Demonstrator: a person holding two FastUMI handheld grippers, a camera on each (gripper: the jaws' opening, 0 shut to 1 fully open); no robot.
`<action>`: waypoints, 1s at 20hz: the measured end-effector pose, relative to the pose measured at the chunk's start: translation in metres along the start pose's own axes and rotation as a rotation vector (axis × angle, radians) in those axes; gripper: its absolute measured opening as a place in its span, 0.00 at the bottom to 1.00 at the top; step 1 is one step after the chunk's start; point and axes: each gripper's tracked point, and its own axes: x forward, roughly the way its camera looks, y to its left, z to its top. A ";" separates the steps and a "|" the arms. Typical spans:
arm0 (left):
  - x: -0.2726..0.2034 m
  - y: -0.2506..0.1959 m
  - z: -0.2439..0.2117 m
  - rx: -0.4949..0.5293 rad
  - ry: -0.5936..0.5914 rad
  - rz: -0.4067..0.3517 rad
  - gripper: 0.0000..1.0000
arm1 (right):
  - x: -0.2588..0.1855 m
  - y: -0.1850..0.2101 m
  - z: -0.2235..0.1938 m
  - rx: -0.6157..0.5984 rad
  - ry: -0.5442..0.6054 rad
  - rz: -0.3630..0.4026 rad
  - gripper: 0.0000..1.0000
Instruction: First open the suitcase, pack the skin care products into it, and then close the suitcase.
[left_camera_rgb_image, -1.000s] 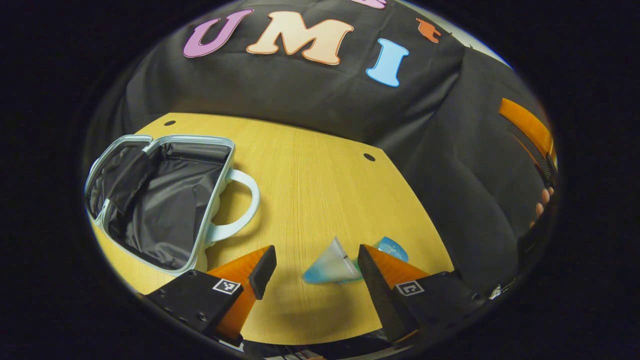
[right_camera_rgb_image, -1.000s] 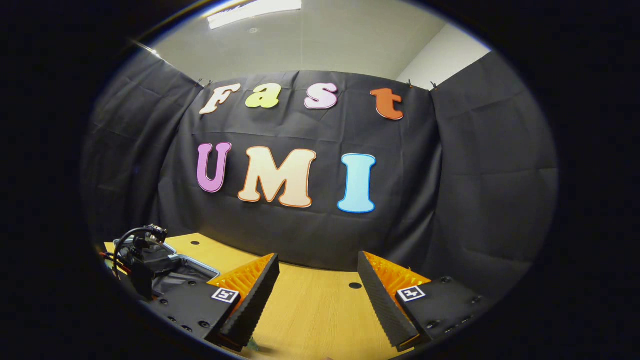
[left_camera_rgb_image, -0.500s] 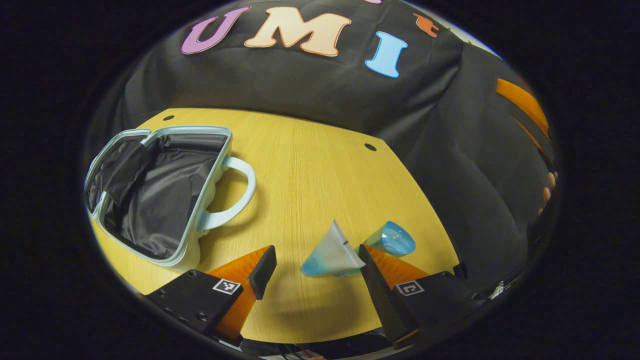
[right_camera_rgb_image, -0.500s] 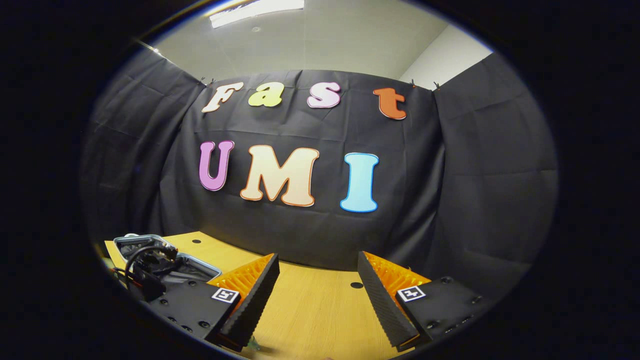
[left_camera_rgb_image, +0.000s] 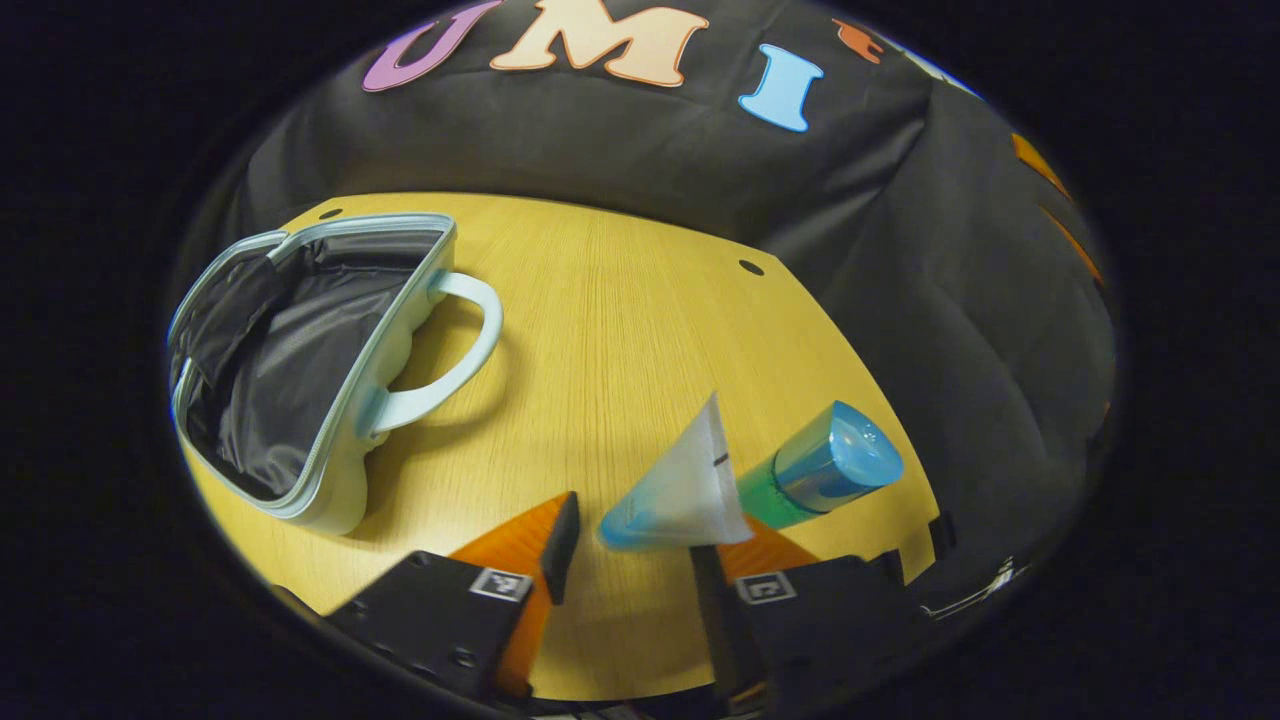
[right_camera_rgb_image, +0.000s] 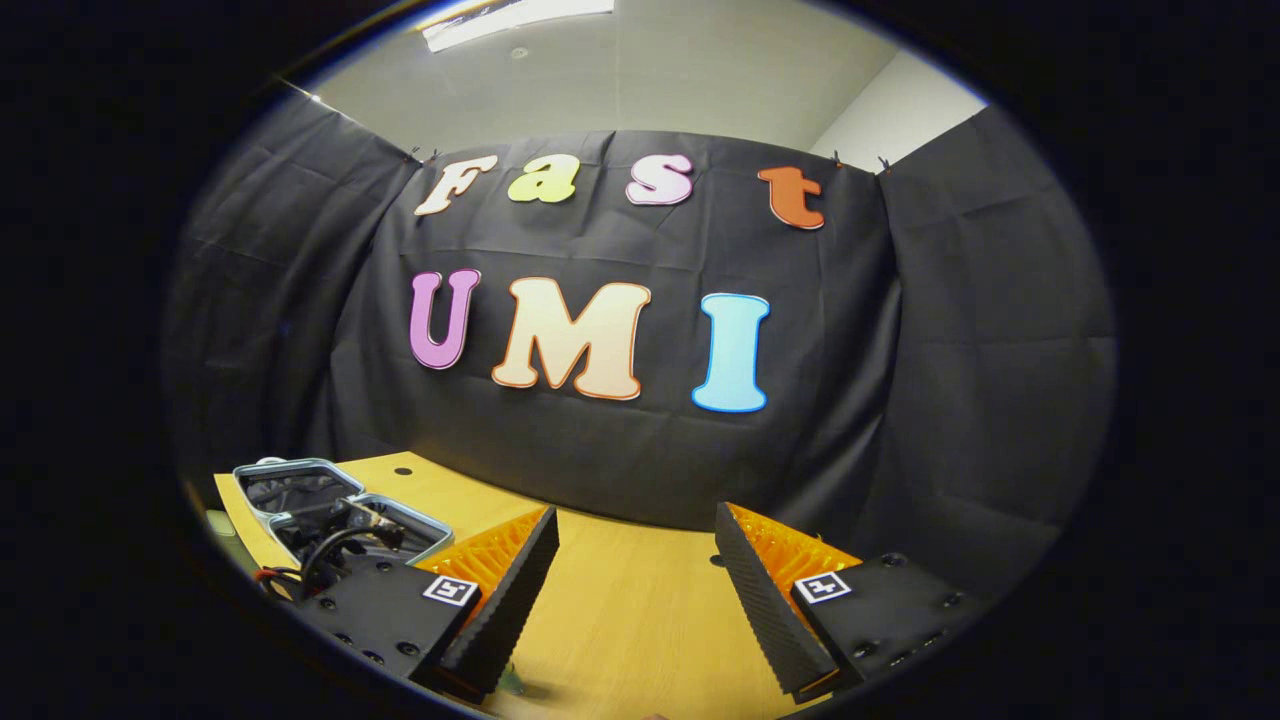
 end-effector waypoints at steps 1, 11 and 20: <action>0.001 0.001 0.000 0.013 -0.007 -0.008 0.42 | -0.001 0.005 -0.002 0.003 0.002 0.016 0.99; -0.045 0.015 0.065 0.019 -0.095 -0.013 0.20 | -0.004 0.062 -0.062 0.008 0.077 0.186 0.99; -0.103 0.050 0.110 0.038 -0.185 0.113 0.20 | -0.010 0.113 -0.180 0.038 0.310 0.324 0.99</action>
